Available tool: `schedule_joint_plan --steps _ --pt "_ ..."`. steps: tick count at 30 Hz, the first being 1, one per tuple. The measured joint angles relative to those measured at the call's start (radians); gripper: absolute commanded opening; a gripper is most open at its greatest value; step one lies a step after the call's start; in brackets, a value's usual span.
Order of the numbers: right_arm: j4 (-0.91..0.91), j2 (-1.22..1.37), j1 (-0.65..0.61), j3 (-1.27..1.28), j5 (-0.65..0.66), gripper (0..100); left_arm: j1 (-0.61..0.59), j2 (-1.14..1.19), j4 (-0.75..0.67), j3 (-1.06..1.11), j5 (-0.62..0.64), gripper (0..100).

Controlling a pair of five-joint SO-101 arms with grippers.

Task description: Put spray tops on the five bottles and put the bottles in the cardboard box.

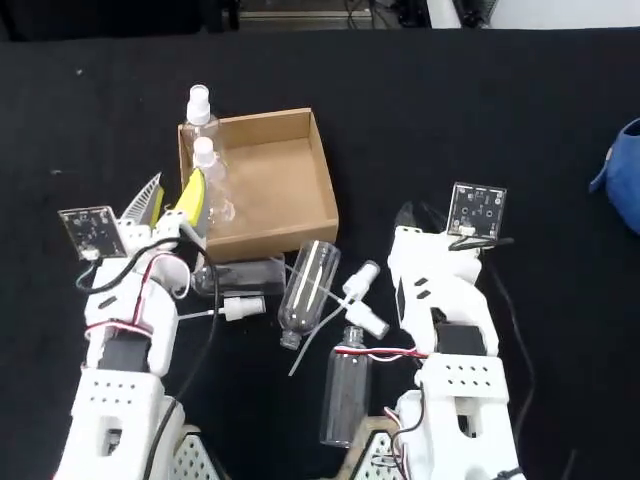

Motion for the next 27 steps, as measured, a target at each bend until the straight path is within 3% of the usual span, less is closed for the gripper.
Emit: schedule_joint_plan --steps 4,10,21,27 --pt "-0.002 0.000 0.000 0.000 0.000 4.7 0.006 -0.126 0.178 0.000 0.000 3" --pt "-0.002 0.000 0.000 0.000 0.000 4.7 0.063 -0.118 0.350 -0.055 0.000 3" --pt "-0.002 0.000 0.000 0.000 0.000 4.7 0.106 0.252 0.555 -0.331 0.000 3" --pt "-0.002 0.000 0.000 0.000 0.000 4.7 0.106 0.422 0.582 -0.428 0.000 3"
